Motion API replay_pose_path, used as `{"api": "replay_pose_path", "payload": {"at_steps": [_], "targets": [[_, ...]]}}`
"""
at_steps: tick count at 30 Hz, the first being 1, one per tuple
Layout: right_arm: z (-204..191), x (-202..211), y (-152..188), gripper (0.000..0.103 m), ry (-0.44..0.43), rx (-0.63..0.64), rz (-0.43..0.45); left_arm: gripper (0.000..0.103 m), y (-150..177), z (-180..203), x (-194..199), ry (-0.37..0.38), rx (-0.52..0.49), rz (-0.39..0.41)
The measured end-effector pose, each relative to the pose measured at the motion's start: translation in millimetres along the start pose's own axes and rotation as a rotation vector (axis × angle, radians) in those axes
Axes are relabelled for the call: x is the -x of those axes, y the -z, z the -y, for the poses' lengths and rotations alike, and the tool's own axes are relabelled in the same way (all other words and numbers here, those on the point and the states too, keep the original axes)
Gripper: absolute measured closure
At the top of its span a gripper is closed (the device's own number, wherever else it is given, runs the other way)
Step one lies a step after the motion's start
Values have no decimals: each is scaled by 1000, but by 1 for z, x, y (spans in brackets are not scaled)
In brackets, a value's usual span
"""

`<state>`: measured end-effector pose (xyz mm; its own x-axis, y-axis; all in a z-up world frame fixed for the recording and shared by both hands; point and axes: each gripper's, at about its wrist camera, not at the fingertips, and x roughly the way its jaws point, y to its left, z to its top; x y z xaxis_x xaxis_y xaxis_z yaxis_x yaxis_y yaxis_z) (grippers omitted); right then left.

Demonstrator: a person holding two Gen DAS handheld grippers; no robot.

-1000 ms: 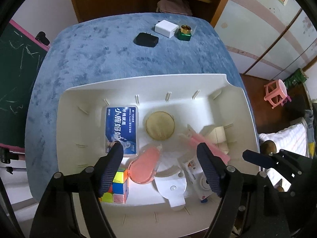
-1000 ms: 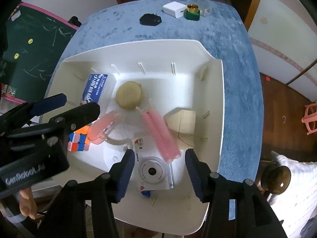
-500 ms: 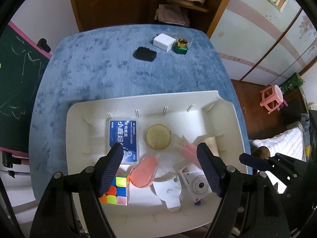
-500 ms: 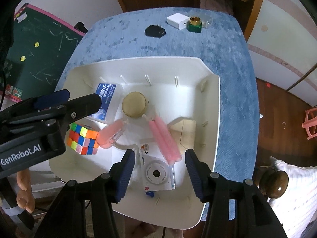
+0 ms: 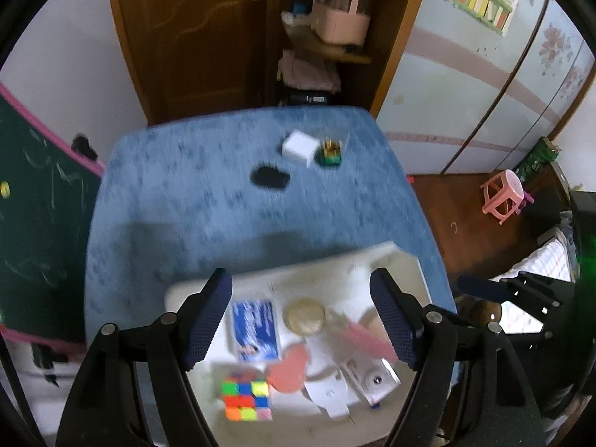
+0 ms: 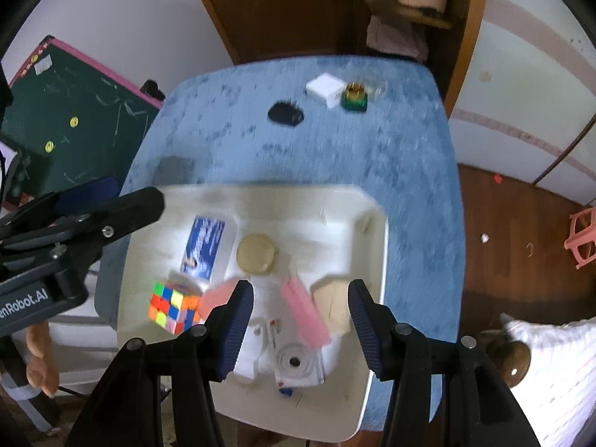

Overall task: Organize rigid objects
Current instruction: 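Move the left tool to the black charger while the right tool reaches the green-gold bottle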

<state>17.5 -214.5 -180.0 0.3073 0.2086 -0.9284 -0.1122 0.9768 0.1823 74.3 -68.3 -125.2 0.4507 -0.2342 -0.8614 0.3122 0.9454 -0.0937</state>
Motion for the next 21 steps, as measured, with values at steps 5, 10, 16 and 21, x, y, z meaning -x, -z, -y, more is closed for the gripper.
{"api": "replay_pose_path", "payload": {"at_steps": [5, 10, 16, 21], "targets": [[5, 24, -38, 49, 28, 4, 60, 19, -41, -16, 23, 15, -7, 90], [10, 46, -82, 48, 52, 0, 121, 18, -77, -26, 34, 25, -11, 151], [20, 49, -134, 42, 100, -12, 168, 17, -118, -33, 9, 29, -39, 137], [32, 26, -173, 42, 101, -46, 153, 17, -136, -38, -39, 40, -44, 53]]}}
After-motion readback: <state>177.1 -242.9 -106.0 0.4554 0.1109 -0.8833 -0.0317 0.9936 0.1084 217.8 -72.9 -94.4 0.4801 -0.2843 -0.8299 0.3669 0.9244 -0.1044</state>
